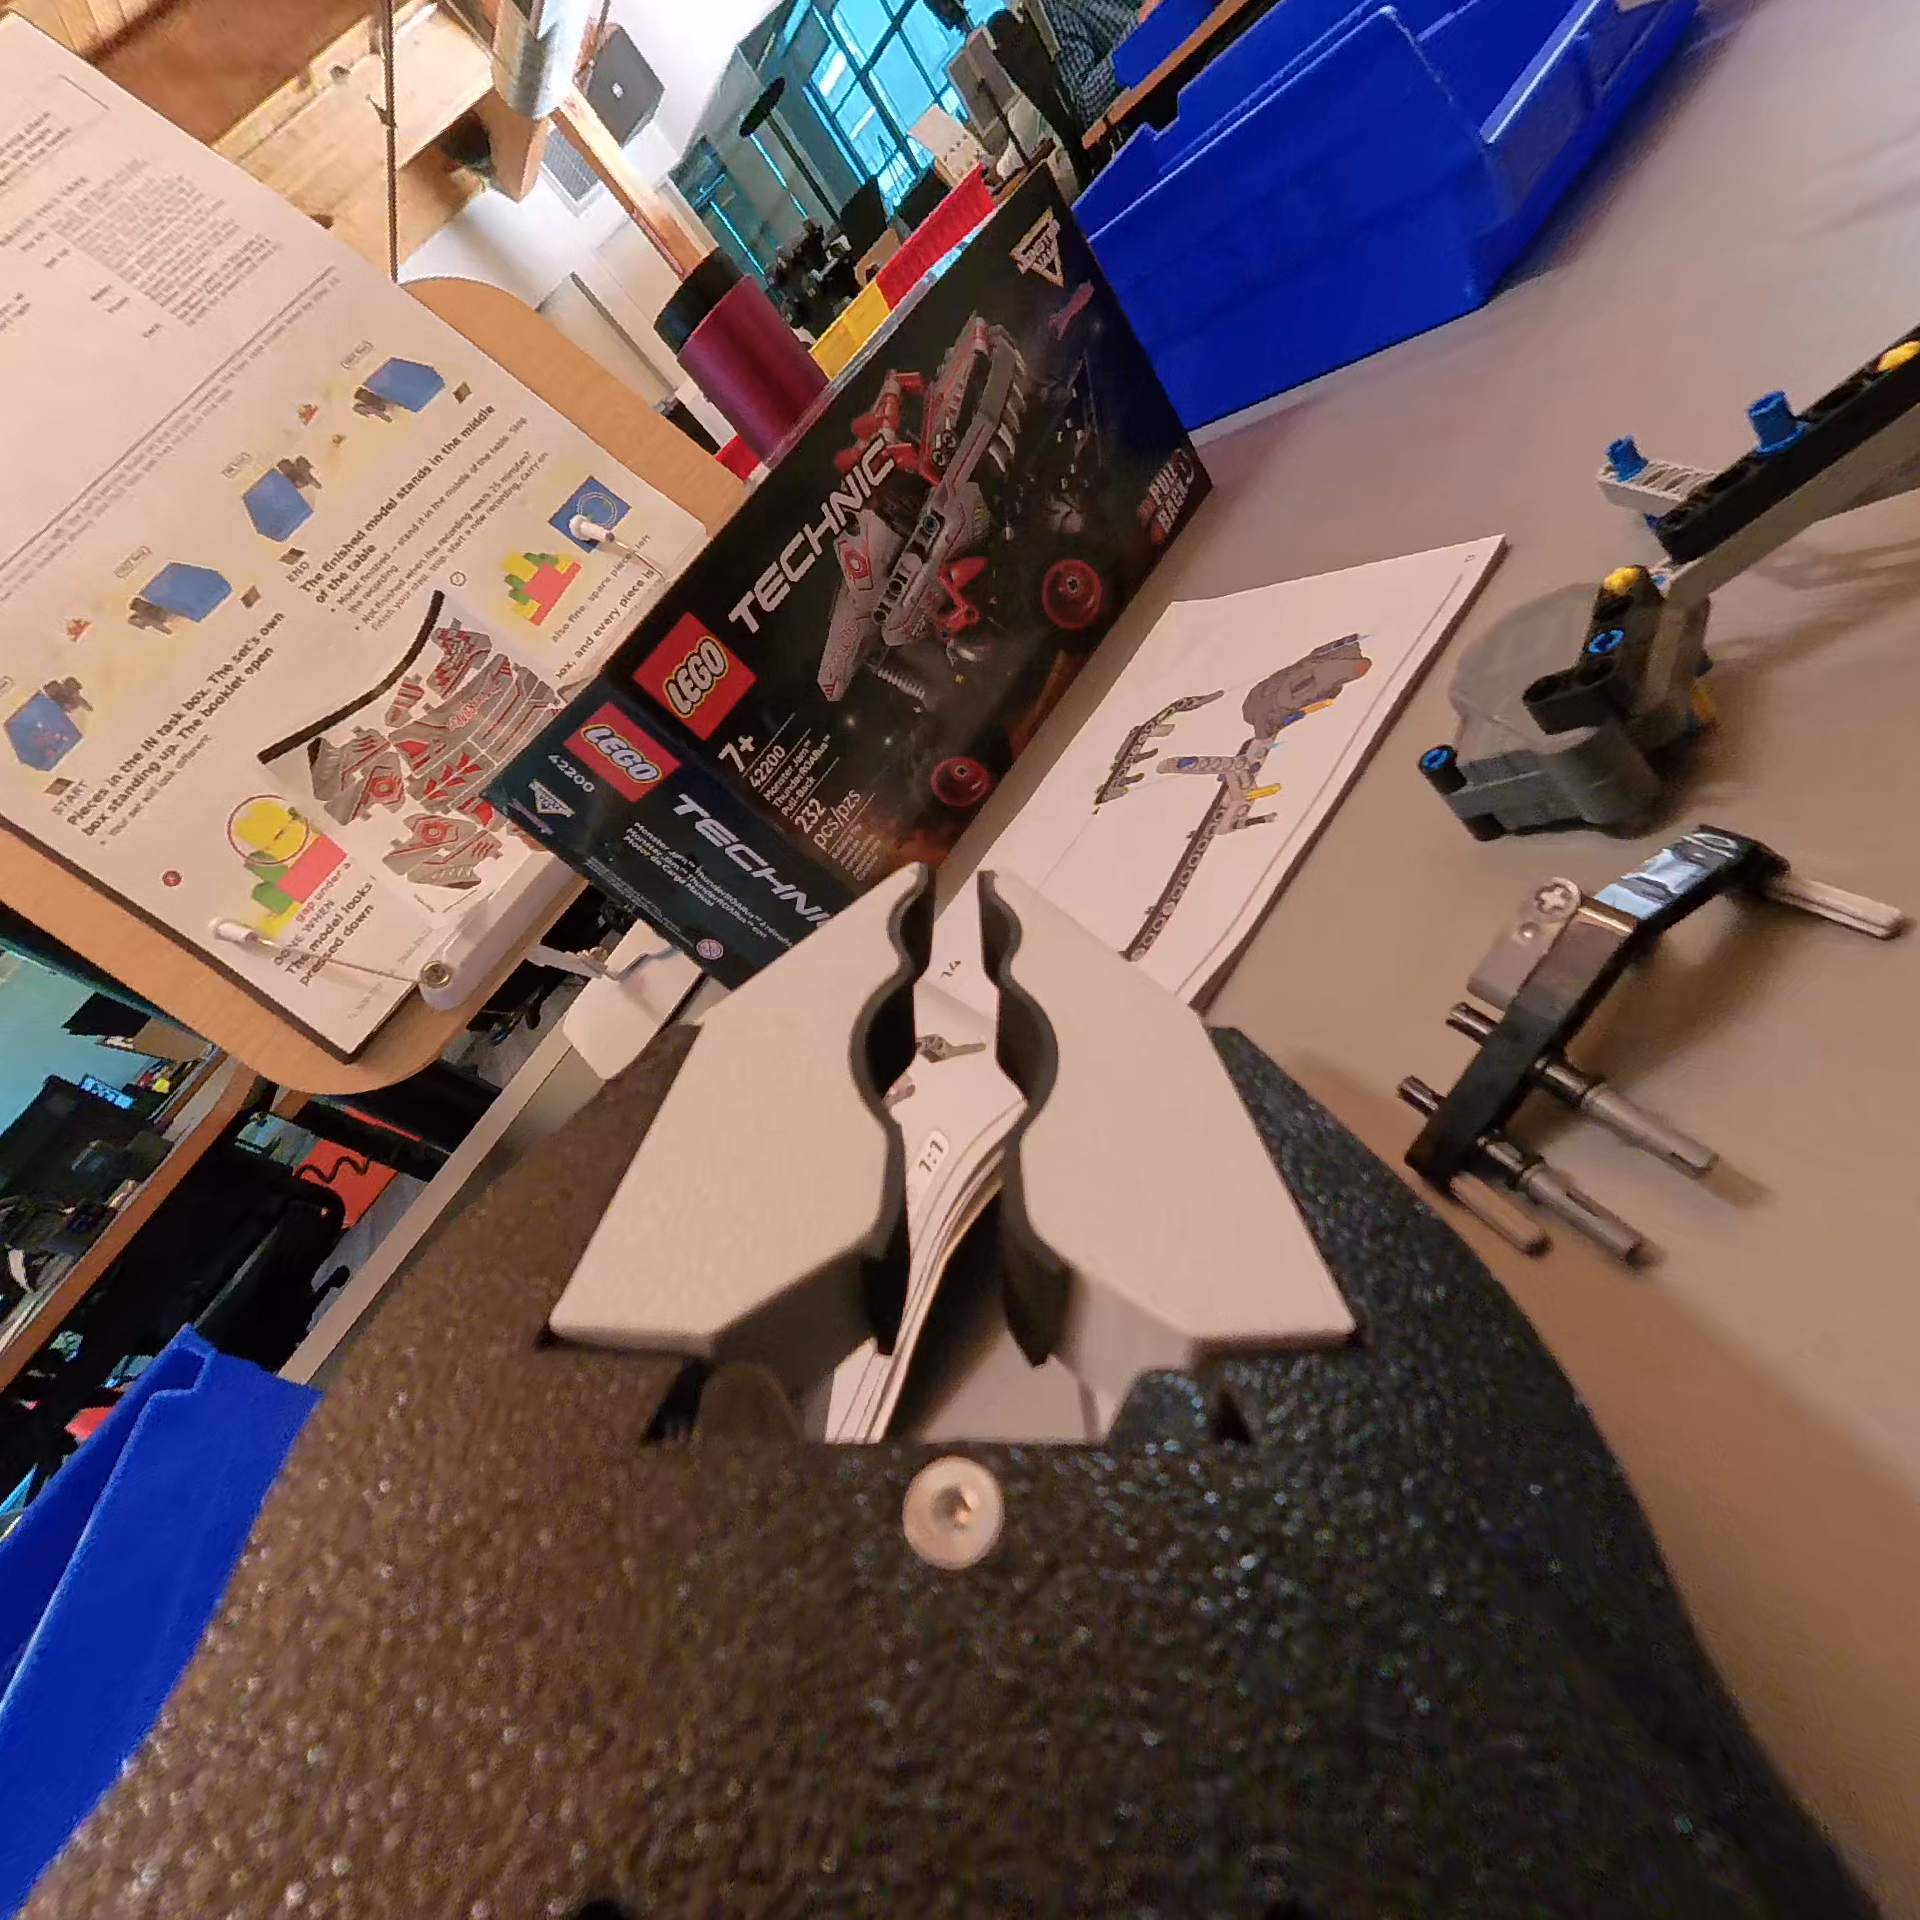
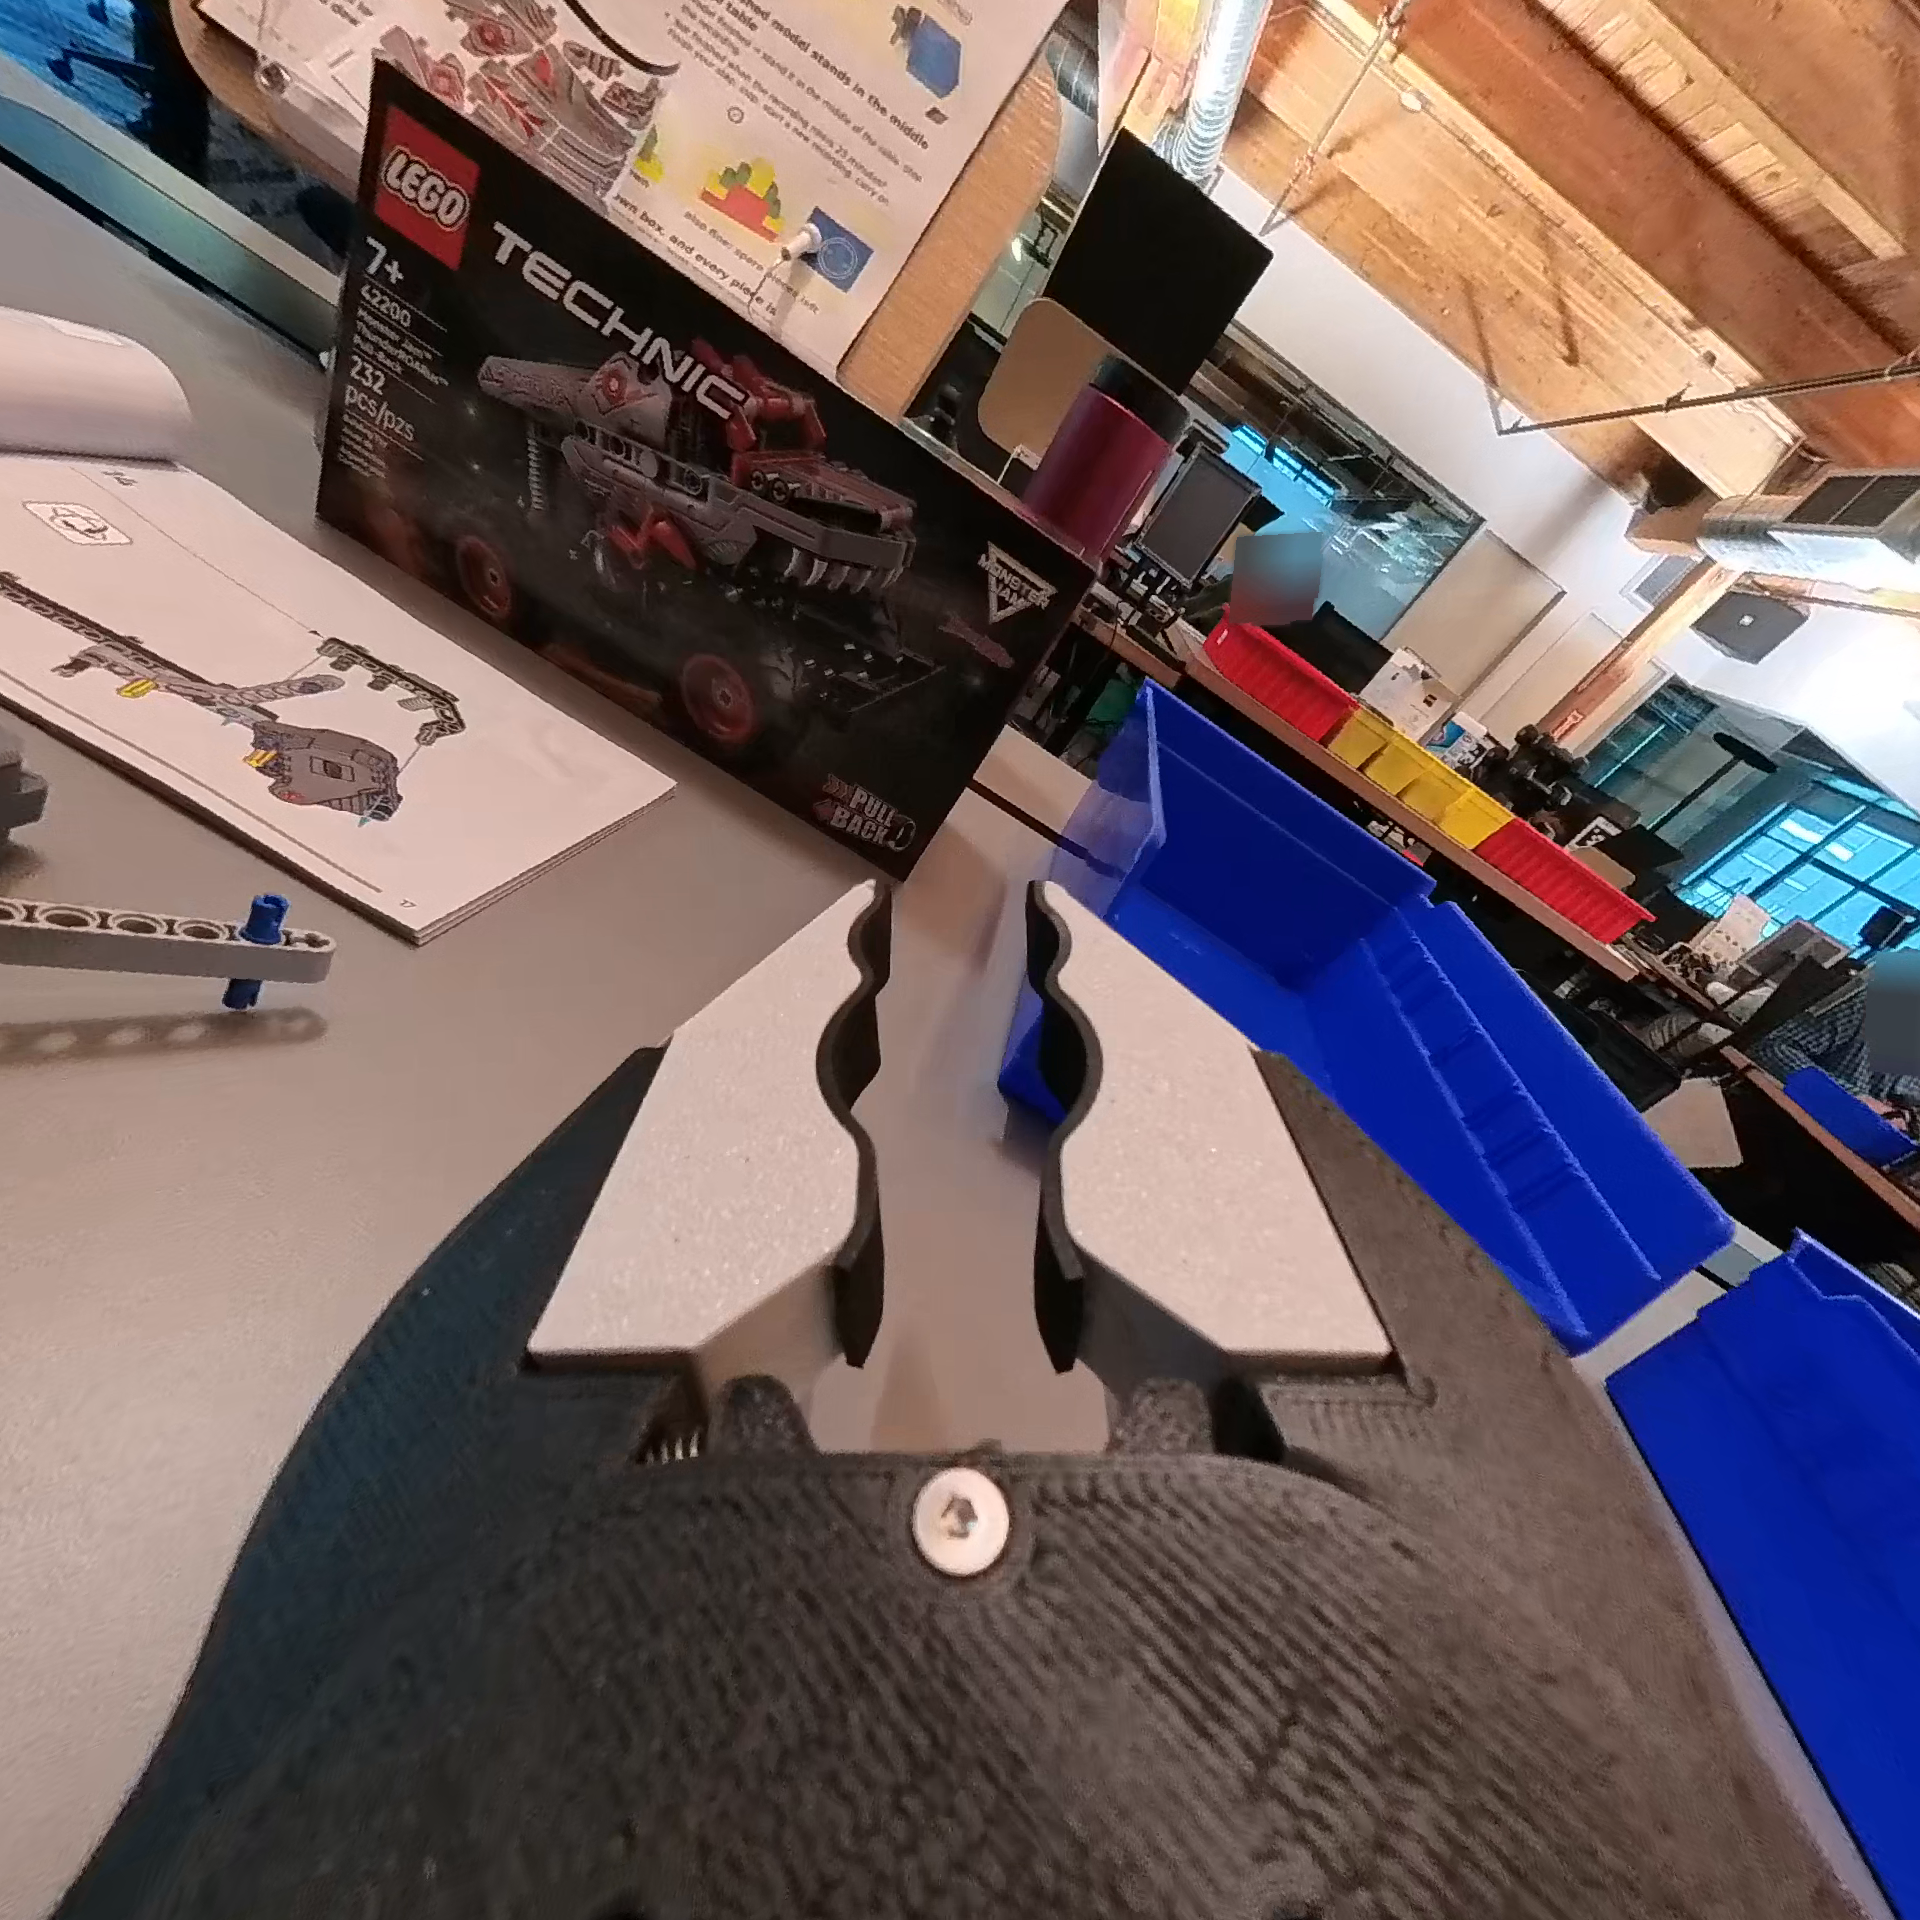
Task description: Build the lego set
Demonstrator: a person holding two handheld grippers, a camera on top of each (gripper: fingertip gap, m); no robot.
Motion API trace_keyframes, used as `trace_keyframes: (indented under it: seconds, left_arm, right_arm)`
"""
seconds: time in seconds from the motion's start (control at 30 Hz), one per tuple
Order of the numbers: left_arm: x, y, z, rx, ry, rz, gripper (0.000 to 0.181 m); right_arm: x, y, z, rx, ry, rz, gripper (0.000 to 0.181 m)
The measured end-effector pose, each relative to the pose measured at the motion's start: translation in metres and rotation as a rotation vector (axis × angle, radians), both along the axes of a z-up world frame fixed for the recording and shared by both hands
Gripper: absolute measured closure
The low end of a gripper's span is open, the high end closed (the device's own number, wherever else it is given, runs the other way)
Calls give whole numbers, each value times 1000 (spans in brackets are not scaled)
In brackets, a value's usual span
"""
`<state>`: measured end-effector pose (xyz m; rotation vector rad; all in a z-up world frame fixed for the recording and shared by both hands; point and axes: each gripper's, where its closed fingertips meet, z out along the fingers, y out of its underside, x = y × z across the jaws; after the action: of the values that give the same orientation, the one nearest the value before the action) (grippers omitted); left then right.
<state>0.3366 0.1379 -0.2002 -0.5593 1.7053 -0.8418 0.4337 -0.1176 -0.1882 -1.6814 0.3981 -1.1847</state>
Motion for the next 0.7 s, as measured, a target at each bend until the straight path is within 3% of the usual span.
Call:
trace_keyframes:
  seconds: [0.7]
  left_arm:
    - [-4,-12,-8,-13,77,-62,178]
  right_arm:
    - [0,2,-5,-54,-10,-6,159]
